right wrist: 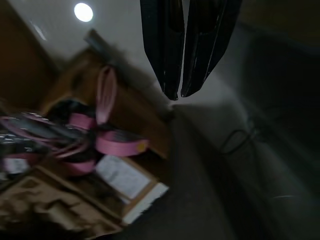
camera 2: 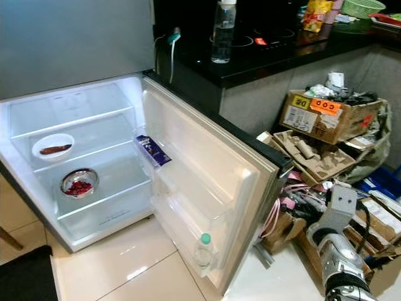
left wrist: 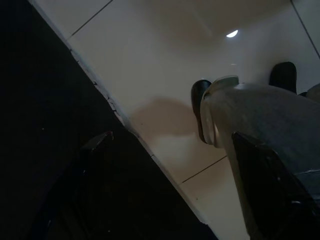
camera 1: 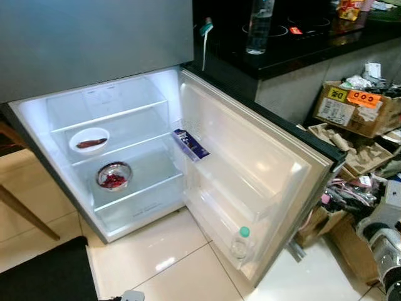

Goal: Restocking fridge

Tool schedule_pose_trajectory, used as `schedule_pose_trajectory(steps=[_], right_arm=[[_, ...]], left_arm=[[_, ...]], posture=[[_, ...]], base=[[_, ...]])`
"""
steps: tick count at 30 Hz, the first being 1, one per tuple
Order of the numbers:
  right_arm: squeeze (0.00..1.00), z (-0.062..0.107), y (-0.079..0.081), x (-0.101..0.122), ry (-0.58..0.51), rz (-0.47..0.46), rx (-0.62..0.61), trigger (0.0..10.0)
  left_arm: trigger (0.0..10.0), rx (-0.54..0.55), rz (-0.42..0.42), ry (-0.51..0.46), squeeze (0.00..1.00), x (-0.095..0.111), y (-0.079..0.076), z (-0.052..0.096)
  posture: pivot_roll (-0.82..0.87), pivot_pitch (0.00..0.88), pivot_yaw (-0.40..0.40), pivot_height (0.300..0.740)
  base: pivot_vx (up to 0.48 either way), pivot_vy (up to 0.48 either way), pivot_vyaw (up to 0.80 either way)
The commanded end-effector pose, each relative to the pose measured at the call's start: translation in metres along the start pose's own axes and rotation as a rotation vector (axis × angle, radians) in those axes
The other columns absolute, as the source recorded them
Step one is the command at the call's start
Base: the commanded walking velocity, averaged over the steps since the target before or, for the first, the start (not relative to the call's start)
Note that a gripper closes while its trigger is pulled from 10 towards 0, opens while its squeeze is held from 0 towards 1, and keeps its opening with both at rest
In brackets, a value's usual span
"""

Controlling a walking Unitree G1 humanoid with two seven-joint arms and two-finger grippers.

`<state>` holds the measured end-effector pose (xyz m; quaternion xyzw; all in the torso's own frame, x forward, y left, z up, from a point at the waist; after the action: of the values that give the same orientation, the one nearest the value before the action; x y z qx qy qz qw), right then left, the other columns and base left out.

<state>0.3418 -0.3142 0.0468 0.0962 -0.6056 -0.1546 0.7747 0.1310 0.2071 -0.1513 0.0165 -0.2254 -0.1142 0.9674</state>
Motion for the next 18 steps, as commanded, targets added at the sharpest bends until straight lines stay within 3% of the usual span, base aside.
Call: schedule_pose_trajectory(steps=[1, 3, 6, 9, 10, 12, 16, 18], right_arm=[[0.0, -0.002, 0.024, 0.001, -0.003, -0.007, 0.182, 10.0], [0.0, -0.002, 0.042, 0.001, 0.015, 0.018, 0.314, 10.0], [0.0, -0.001, 0.045, 0.0, 0.025, 0.025, 0.34, 10.0], [0.0, 0.005, 0.063, -0.006, 0.091, 0.071, 0.517, 10.0], [0.0, 0.005, 0.063, -0.006, 0.091, 0.071, 0.517, 10.0], [0.0, 0.011, 0.079, -0.013, 0.144, 0.096, 0.658, 10.0], [0.0, 0.019, 0.095, -0.021, 0.198, 0.111, 0.795, 10.0], [0.0, 0.032, 0.115, -0.036, 0.281, 0.112, 0.958, 10.0]], left_arm=[[10.0, -0.037, 0.006, 0.038, 0.0, -0.013, -0.012, 0.001], [10.0, -0.039, 0.005, 0.038, 0.0, -0.013, -0.012, 0.001], [10.0, -0.039, 0.005, 0.039, 0.0, -0.013, -0.012, 0.001], [10.0, -0.039, 0.002, 0.042, 0.0, -0.014, -0.012, 0.002], [10.0, -0.039, 0.002, 0.042, 0.0, -0.014, -0.012, 0.002], [10.0, -0.037, 0.0, 0.044, 0.0, -0.015, -0.012, 0.002], [10.0, -0.035, 0.0, 0.047, 0.0, -0.016, -0.011, 0.002], [10.0, -0.035, -0.002, 0.05, 0.0, -0.017, -0.011, 0.002]], posture=[[-0.08, 0.014, -0.025, 0.74], [-0.08, 0.016, -0.025, 0.74], [-0.08, 0.016, -0.025, 0.74], [-0.08, 0.016, -0.022, 0.74], [-0.08, 0.016, -0.022, 0.74], [-0.08, 0.016, -0.025, 0.74], [-0.08, 0.016, -0.025, 0.74], [-0.08, 0.016, -0.026, 0.74]], base=[[0.0, 0.0, 0.0], [0.0, 0.0, 0.0], [0.0, 0.0, 0.0], [0.0, 0.0, 0.0], [0.0, 0.0, 0.0], [0.0, 0.0, 0.0], [0.0, 0.0, 0.0], [0.0, 0.0, 0.0]])
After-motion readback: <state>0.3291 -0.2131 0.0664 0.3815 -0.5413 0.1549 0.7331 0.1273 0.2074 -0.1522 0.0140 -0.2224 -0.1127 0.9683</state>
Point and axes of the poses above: a point about 5 cm out from each wrist's last joint towards the gripper, its own z axis pointing back from the gripper into the wrist, its own x axis along the axis of the wrist's last joint, y = z × x, the point moved 5 cm from there along -z, pointing out of the wrist towards the gripper, and after that the axes turned 8 degrees about -z, right-handed, at the moved point
